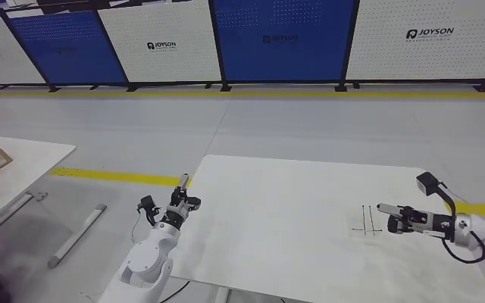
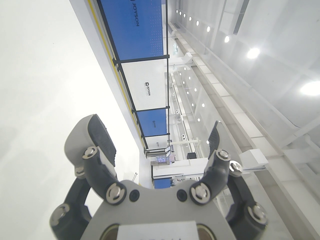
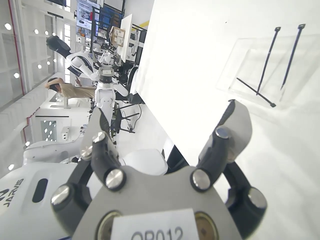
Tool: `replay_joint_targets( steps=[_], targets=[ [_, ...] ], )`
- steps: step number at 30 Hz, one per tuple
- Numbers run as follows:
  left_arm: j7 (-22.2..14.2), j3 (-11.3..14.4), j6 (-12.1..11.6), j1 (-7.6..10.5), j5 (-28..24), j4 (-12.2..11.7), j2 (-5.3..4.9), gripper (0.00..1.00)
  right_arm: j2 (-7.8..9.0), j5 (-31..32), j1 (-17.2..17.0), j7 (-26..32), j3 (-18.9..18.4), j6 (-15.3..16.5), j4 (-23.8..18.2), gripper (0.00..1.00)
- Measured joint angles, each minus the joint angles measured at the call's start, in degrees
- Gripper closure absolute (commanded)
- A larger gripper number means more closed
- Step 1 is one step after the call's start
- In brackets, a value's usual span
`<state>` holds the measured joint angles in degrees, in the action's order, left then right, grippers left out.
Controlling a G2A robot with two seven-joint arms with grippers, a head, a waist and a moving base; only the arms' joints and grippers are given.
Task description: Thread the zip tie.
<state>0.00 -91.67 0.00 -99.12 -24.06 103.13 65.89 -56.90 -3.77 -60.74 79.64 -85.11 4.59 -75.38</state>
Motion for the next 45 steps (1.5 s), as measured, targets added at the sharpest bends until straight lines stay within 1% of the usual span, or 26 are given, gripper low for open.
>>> replay_joint_targets(
  steps=[2,3,6,8,10,12,13,14,16,28,30,32,35,37,41,43,45],
  targets=[
    [0.0,0.0,0.0,0.00,0.0,0.0,0.00,0.00,0.11,0.2,0.0,0.0,-0.2,-0.2,-0.2,0.00],
    [0.0,0.0,0.0,0.00,0.0,0.0,0.00,0.00,0.41,0.9,0.0,0.0,-0.5,-1.0,-0.8,0.00],
    [0.0,0.0,0.0,0.00,0.0,0.0,0.00,0.00,1.65,3.6,-0.6,0.0,-1.1,-5.1,-3.2,0.00],
    [0.0,0.0,0.0,0.00,0.0,0.0,0.00,0.00,2.30,3.8,-0.5,0.0,0.1,-7.0,-3.0,0.00],
    [0.0,0.0,0.0,0.00,0.0,0.0,0.00,0.00,2.76,3.1,0.4,0.0,2.2,-8.0,-1.4,0.00],
    [0.0,0.0,0.0,0.00,0.0,0.0,0.00,0.00,3.25,1.9,2.0,0.0,5.3,-8.5,0.9,0.00],
    [0.0,0.0,0.0,0.00,0.0,0.0,0.00,0.00,3.46,1.2,2.8,0.0,6.8,-9.1,2.2,0.00],
    [0.0,0.0,0.0,0.00,0.0,0.0,0.00,0.00,3.69,-0.2,4.1,0.0,8.3,-10.5,4.2,0.00],
    [0.0,0.0,0.0,0.00,0.0,0.0,0.00,0.00,3.85,-2.2,5.6,0.0,9.2,-11.9,6.4,0.00],
    [0.0,0.0,0.0,0.00,0.0,0.0,0.00,0.00,3.82,-2.2,5.6,0.0,9.1,-11.9,6.4,0.00],
    [0.0,0.0,0.0,0.00,0.0,0.0,0.00,0.00,3.85,-2.0,5.4,-1.3,8.7,-10.9,6.5,0.00],
    [0.0,0.0,0.0,0.00,0.0,0.0,0.00,0.00,3.96,-0.8,5.3,-3.9,8.8,-8.7,6.1,0.00],
    [0.0,0.0,0.0,0.00,0.0,0.0,0.00,0.00,4.23,1.6,6.4,-1.9,9.6,-6.1,6.4,0.00],
    [0.0,0.0,0.0,0.00,0.0,0.0,0.00,0.00,4.33,3.3,7.1,-1.3,10.2,-5.3,6.7,0.00],
    [0.0,0.0,0.0,0.00,0.0,0.0,0.00,0.00,4.39,8.1,8.8,-0.1,12.8,-4.8,7.3,0.00],
    [0.0,0.0,0.0,0.00,0.0,0.0,0.00,0.00,4.28,9.1,9.5,-0.1,14.0,-4.8,8.1,0.00],
    [0.0,0.0,0.0,0.00,0.0,0.0,0.00,0.00,4.18,9.4,10.1,-1.4,14.5,-5.7,9.0,0.00]
  ],
)
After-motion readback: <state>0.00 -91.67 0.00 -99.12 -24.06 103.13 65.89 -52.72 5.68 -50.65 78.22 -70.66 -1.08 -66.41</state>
